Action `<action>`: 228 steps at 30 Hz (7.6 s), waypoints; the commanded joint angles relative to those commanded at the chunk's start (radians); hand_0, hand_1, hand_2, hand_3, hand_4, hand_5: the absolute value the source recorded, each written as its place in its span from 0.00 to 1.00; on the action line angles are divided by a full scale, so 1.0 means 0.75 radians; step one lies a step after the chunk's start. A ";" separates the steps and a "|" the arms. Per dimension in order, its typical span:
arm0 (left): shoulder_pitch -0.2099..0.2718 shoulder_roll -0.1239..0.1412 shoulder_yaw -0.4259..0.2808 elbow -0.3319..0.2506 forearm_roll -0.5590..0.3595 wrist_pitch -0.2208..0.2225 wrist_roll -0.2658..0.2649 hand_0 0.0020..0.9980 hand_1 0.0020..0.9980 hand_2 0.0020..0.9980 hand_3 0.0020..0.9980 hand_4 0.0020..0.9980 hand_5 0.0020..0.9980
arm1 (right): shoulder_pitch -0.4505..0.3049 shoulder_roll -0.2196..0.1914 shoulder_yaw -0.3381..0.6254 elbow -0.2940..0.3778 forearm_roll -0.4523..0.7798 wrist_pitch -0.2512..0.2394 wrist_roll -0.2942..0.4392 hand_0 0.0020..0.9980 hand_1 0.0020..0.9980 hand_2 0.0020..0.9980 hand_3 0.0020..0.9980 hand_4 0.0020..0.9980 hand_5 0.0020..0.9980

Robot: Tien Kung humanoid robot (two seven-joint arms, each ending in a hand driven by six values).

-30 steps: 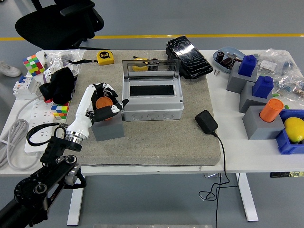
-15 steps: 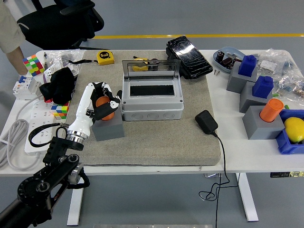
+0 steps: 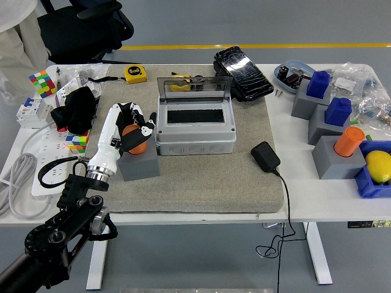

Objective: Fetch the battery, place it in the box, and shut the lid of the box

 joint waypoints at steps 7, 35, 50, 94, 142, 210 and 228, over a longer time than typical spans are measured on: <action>0.001 0.001 -0.006 0.003 0.014 -0.020 0.029 0.21 0.21 0.19 0.22 0.69 0.00 | -0.001 -0.001 -0.003 0.000 0.002 0.001 0.000 0.57 0.63 0.65 0.55 0.95 0.50; 0.007 0.013 -0.032 -0.007 0.015 -0.050 0.026 0.51 0.53 0.51 0.55 1.00 0.00 | -0.001 0.000 0.002 -0.001 0.000 0.003 0.004 0.57 0.63 0.65 0.55 0.95 0.49; 0.033 0.033 -0.015 0.024 -0.012 -0.046 -0.021 0.67 0.66 0.65 0.68 1.00 0.14 | -0.003 0.000 -0.002 -0.001 0.001 0.004 0.007 0.57 0.63 0.65 0.55 0.95 0.49; -0.026 -0.035 0.065 0.142 -0.140 0.001 -0.108 0.14 0.10 0.12 0.19 0.36 0.00 | -0.004 0.001 -0.002 0.001 -0.003 0.000 0.014 0.57 0.63 0.66 0.55 0.95 0.49; -0.754 -0.080 0.566 0.229 1.143 -0.153 0.920 0.16 0.10 0.13 0.22 0.96 0.00 | -0.005 -0.004 -0.017 0.009 0.000 -0.009 0.030 0.57 0.63 0.65 0.55 0.95 0.49; -0.732 -0.080 0.352 0.293 1.057 -0.086 0.801 0.87 0.90 0.90 0.87 1.00 0.50 | 0.008 -0.006 -0.021 0.019 -0.022 -0.006 0.031 0.57 0.63 0.65 0.55 0.95 0.49; -0.612 -0.080 0.420 0.082 1.013 -0.157 0.892 0.74 0.82 0.82 0.82 1.00 0.51 | -0.009 -0.005 0.049 0.028 -0.071 -0.008 0.034 0.57 0.63 0.65 0.55 0.95 0.49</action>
